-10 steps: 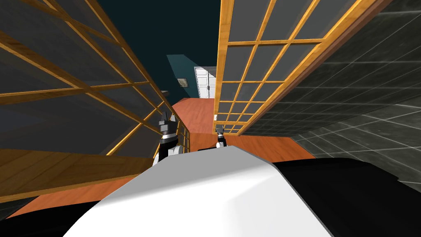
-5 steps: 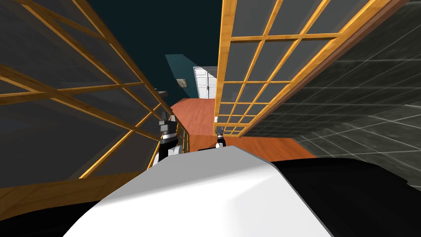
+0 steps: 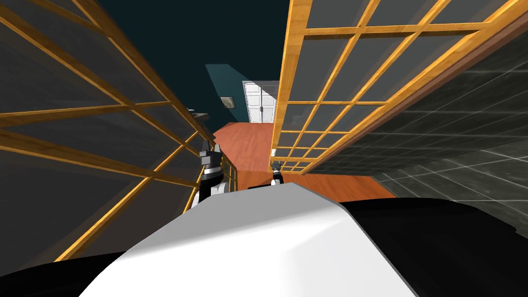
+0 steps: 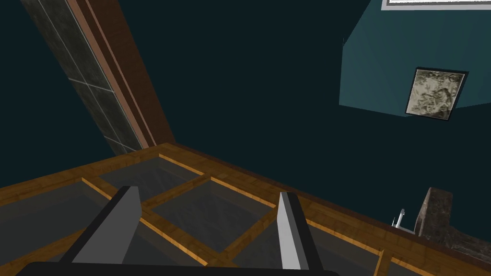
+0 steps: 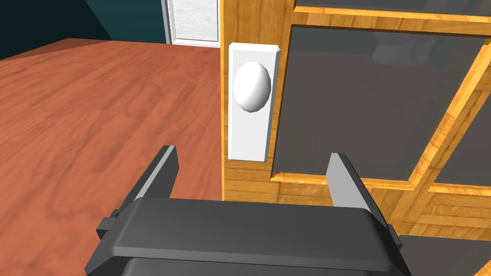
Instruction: Pull the door open
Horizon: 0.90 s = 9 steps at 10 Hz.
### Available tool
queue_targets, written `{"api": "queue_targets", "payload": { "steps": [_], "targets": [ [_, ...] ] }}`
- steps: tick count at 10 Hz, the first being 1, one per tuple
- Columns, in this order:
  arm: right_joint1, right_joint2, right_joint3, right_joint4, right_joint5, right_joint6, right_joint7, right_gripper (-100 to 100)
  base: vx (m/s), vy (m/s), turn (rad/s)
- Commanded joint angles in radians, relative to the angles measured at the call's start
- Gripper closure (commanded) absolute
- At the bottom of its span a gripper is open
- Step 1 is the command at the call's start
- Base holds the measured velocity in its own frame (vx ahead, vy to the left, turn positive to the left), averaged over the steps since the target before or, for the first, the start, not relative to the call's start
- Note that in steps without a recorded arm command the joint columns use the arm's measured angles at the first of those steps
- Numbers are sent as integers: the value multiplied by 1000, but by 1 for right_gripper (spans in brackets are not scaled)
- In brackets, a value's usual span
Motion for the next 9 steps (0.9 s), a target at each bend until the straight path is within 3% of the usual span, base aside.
{"api": "queue_targets", "payload": {
  "steps": [1,8,9],
  "targets": [
    [-6,-1,-31,15,6,-3,-7,-100,96,-22,206],
    [-24,-14,-186,56,31,-3,-30,-100,65,-11,158],
    [-24,-14,-186,56,31,-3,-30,-100,31,-21,61]
  ]
}}
